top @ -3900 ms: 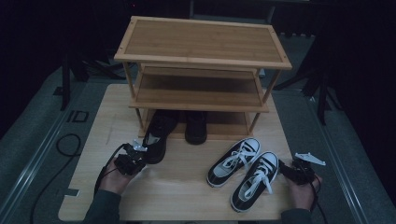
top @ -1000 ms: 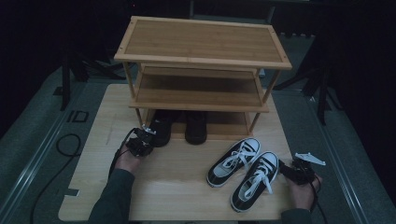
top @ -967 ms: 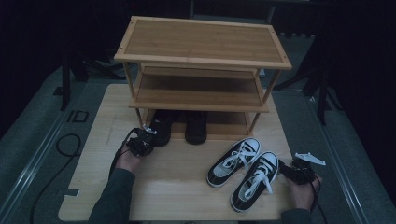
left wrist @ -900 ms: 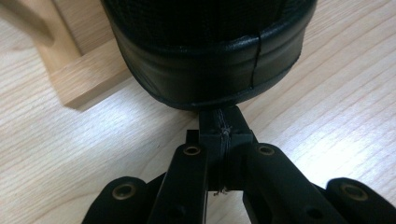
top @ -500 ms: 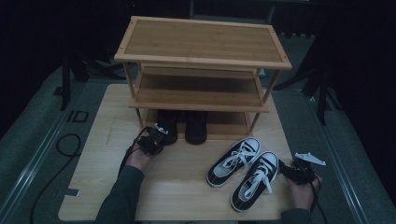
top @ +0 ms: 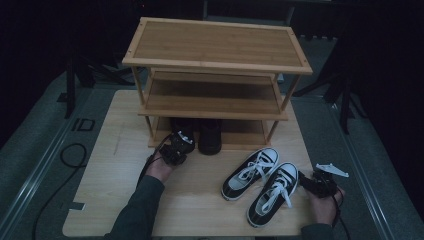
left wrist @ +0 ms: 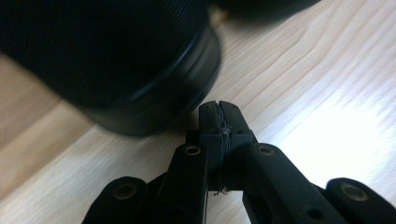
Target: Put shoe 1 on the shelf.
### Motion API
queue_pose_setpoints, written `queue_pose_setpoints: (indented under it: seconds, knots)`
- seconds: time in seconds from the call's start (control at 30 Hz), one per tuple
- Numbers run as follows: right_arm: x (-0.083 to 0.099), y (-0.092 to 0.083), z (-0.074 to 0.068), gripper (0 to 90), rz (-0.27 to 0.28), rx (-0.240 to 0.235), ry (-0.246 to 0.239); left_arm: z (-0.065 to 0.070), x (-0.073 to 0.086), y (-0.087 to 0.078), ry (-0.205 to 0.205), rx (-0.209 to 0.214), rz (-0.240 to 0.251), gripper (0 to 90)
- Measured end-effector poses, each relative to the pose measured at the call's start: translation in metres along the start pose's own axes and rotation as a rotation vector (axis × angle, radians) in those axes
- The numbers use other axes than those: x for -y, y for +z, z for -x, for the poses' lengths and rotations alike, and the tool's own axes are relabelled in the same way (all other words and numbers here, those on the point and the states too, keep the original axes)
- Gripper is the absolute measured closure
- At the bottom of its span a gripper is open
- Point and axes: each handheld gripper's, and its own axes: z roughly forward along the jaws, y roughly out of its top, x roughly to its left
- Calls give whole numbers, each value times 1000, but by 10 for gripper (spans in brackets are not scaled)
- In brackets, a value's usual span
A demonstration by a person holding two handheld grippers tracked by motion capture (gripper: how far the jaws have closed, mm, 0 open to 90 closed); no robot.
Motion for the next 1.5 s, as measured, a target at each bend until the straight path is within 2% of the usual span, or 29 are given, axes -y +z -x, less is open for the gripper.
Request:
queue_pose_setpoints:
  seconds: [0.3,0.47,0.63,0.7,0.9,0.97,1.17,1.3,1.43,1.5]
  knots:
    - [0,0,0,366,0,0,0,25,-30,0,83,13,17,893]
    - [0,0,0,366,0,0,0,38,-45,2,112,16,31,894]
    - [0,0,0,366,0,0,0,53,-62,5,162,-12,30,894]
    - [0,0,0,366,0,0,0,56,-68,7,186,-17,16,894]
    - [0,0,0,366,0,0,0,67,-85,15,201,-22,18,895]
    - [0,0,0,366,0,0,0,69,-91,15,236,-38,-5,895]
    - [0,0,0,366,0,0,0,75,-102,22,292,-70,-34,896]
    - [0,0,0,365,0,0,0,76,-102,23,298,-85,-39,898]
    - [0,0,0,366,0,0,0,72,-100,21,293,-108,-62,899]
    - [0,0,0,366,0,0,0,68,-96,19,271,-100,-55,899]
